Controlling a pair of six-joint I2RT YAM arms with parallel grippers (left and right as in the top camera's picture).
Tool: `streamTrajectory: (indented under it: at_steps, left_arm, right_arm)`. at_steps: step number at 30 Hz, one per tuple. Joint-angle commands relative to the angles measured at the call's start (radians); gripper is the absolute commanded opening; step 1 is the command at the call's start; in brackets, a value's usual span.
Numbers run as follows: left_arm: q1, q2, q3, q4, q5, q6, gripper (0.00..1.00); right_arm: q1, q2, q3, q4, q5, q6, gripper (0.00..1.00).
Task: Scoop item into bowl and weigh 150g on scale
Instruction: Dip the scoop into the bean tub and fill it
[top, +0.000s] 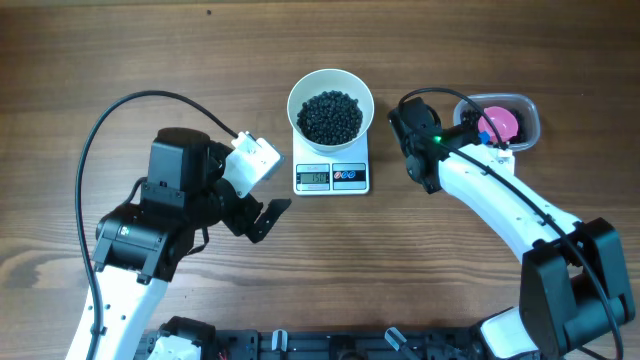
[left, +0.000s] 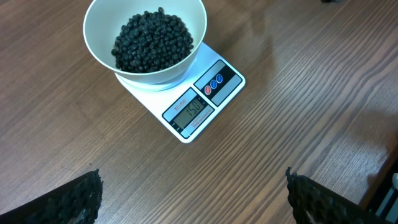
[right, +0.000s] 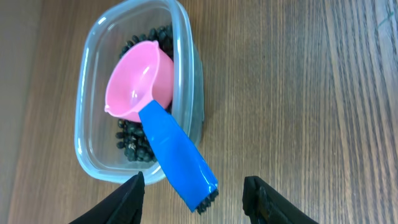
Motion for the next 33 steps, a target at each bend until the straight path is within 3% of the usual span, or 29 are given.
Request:
streamTrajectory:
  at_steps: [1,6,10,17,18,19,20,22,25,28,33]
  left_arm:
    - [0.008,-0.002,0.016,0.002,0.009,-0.006,1.00]
    - [0.007,-0.002,0.016,0.001,0.009,-0.006,1.00]
    - [0.007,-0.002,0.016,0.002,0.009,-0.006,1.00]
    - [0.007,-0.002,0.016,0.001,0.009,-0.006,1.00]
    - [0.007,-0.002,0.016,0.002,0.009,-0.006,1.00]
    - [0.007,-0.002,0.016,0.001,0.009,-0.006,1.00]
    - [0.007,-0.002,0.016,0.001,0.009,-0.006,1.00]
    - [0.007,-0.002,0.016,0.002,0.009,-0.006,1.00]
    - [0.008,-0.002,0.016,0.002,0.009,-0.006,1.00]
    - [0.007,-0.002,0.016,0.002,0.009,-0.006,1.00]
    - [0.007,-0.002,0.016,0.001,0.009,-0.006,1.00]
  right_arm:
    - [-0.010,0.024,-0.008,0.018,0.043,0.000,0.54]
    - [-0.022,0.048,-0.008,0.039,0.043,0.000,0.53]
    - [-0.032,0.056,-0.008,0.043,0.057,0.000,0.46]
    - [-0.042,0.067,-0.008,0.060,0.019,0.000,0.21]
    - [-0.042,0.067,-0.008,0.067,0.014,0.000,0.21]
    - [-0.042,0.068,-0.008,0.079,0.004,-0.001,0.28]
    - [-0.042,0.068,-0.008,0.084,-0.011,-0.001,0.53]
    - [-0.036,0.068,-0.008,0.082,-0.095,-0.065,0.73]
    - [-0.037,0.068,-0.008,0.104,-0.108,-0.085,0.72]
    - [-0.037,0.088,-0.008,0.197,-0.073,-0.102,0.57]
    - [-0.039,0.105,-0.008,0.133,-0.019,-0.097,0.53]
